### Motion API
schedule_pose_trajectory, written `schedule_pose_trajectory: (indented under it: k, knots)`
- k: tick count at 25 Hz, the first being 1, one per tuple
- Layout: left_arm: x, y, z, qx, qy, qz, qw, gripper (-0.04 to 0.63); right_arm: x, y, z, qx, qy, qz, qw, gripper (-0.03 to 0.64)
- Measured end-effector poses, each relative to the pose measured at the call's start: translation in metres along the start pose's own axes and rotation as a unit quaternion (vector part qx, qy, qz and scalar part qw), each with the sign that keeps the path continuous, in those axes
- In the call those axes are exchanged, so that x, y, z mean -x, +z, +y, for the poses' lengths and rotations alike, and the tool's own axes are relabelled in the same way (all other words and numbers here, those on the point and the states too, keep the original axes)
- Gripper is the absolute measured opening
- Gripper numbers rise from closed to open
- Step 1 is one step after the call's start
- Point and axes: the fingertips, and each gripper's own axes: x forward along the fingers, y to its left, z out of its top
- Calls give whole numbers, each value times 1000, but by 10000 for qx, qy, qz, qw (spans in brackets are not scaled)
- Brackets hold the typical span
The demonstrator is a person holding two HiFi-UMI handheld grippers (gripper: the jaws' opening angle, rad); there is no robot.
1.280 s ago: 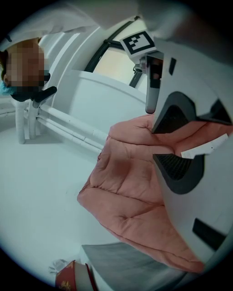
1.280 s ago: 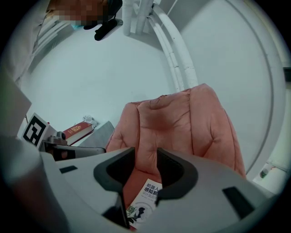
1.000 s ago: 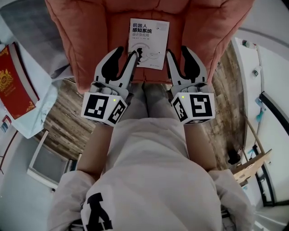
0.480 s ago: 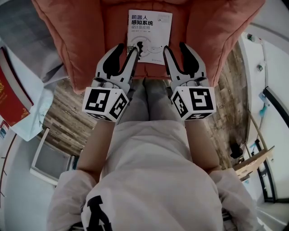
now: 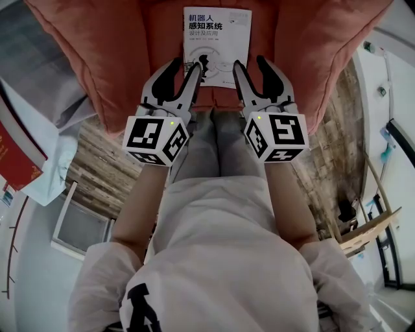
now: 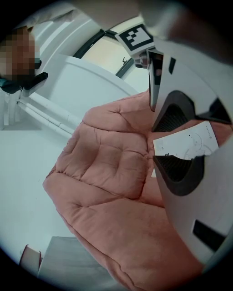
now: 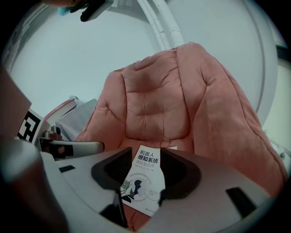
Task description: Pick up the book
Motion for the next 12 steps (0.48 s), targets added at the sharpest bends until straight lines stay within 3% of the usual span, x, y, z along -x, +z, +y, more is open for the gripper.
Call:
schedule_pose_trajectory:
  k: [12]
  knots:
    - [-25, -20, 20, 161, 188, 236, 9994, 146, -24, -33, -19, -292, -213, 394, 9986, 193]
